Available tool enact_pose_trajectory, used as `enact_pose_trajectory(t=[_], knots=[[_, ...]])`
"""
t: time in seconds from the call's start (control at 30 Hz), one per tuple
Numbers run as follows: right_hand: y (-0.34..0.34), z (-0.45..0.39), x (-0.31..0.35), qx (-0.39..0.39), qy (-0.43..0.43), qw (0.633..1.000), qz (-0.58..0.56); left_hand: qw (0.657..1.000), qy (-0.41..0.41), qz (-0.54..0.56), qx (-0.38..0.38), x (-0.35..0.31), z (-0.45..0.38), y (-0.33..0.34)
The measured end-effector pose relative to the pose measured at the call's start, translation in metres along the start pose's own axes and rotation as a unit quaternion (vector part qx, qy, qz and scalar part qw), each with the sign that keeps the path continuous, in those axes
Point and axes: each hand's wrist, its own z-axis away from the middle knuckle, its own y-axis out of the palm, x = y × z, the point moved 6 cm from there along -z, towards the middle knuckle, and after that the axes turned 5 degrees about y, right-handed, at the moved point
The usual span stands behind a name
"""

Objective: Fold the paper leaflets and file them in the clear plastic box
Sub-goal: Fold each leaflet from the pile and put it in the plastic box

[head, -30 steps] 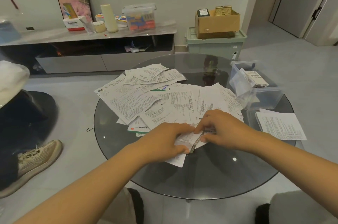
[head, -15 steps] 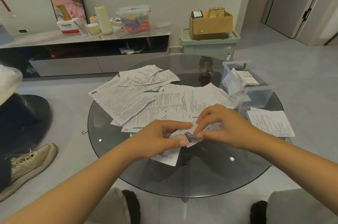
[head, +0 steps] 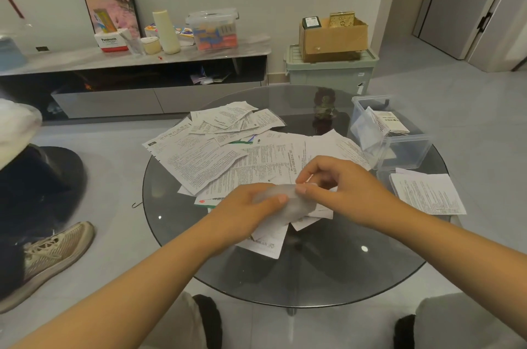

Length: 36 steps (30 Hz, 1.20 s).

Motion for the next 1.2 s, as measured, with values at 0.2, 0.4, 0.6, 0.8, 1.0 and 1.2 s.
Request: enact_pose_trajectory(t=[0.2,0.4,0.6,0.8,1.0,1.2], knots=[[0.024,-0.013,-0.017,0.055,0.092,0.994,0.034,0.986,-0.016,-0.116,-0.121,0.002,-0.003,-0.016],[0.036,-0.015,-0.017,0.034,0.075,0.989,0.124,0.957,0.023,-0.261,-0.122,0.005,-0.005,-0.02],[0.032,-0.011,-0.022,0.028,0.077,0.987,0.141,0.922,0.079,-0.376,-0.049,0.003,-0.001,-0.01],[0.031,-0.005,-0.022,0.036,0.033,0.975,0.217,0.905,0.103,-0.412,0.033,0.007,0.001,0.002],[0.036,-0.005,-0.015,0.103,-0.047,0.947,0.299,0.909,0.117,-0.398,0.03,0.002,0.002,0.001],[0.027,-0.011,-0.017,0.059,-0.021,0.961,0.271,0.936,0.094,-0.337,-0.035,-0.004,0.0,-0.006]])
